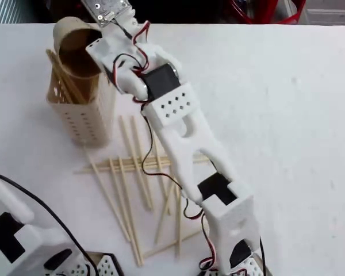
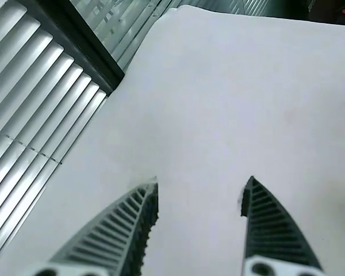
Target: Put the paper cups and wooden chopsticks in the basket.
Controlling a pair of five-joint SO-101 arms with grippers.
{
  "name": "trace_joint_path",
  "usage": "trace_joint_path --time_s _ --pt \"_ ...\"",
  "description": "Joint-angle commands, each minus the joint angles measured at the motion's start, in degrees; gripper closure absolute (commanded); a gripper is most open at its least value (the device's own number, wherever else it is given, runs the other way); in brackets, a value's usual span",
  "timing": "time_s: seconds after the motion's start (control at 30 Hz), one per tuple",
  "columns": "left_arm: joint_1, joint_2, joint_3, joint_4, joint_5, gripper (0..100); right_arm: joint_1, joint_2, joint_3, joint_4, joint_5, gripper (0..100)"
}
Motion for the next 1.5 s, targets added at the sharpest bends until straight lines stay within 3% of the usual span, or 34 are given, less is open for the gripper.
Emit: trace_joint_path --time_s 0.0,0.3,0.4,0.47,0.6,0.7,0.8,0.9,1.03,1.23,1.3,1.47 --pt "-0.31 -1.98 -0.18 -0.97 -0.62 76 -0.31 -0.84 -2.46 -2.59 0.0 81.2" --pt "-0.22 -1.89 0.0 -0.88 -0.62 76 -1.27 -0.31 -6.68 -8.31 0.09 86.4" --pt "0.84 -2.42 1.85 -0.88 -0.62 76 -1.45 -1.27 -7.56 -4.62 0.09 88.9" --pt "1.8 -2.51 1.67 0.0 -0.62 76 -1.36 -3.82 -10.9 3.12 0.09 91.7" --pt "4.44 -2.51 -5.8 14.95 -1.67 76 -1.27 -10.59 -16.62 24.31 0.18 98.2" --pt "8.66 -2.51 -13.36 28.13 -4.92 76 -0.48 -14.37 -18.11 37.93 0.18 97.5" --pt "12.62 -2.59 -19.96 37.71 -5.89 76 2.07 -18.07 -15.12 43.38 0.88 97.8" --pt "13.23 -7.25 -19.43 37.19 -4.92 76 8.75 -24.04 -5.98 43.03 2.11 98.0" --pt "13.67 -21.76 -6.59 37.19 -7.56 76 14.55 -34.15 15.3 42.95 3.6 98.0" --pt "17.45 -41.19 17.76 33.58 -9.93 76 12.35 -44.88 48.88 38.64 10.55 98.0" --pt "17.1 -41.54 22.68 27.08 -9.76 76 10.86 -47.34 57.23 32.31 10.55 98.0" --pt "8.66 -31.96 28.13 13.1 -5.71 76 5.23 -51.21 71.21 19.65 10.55 98.0"
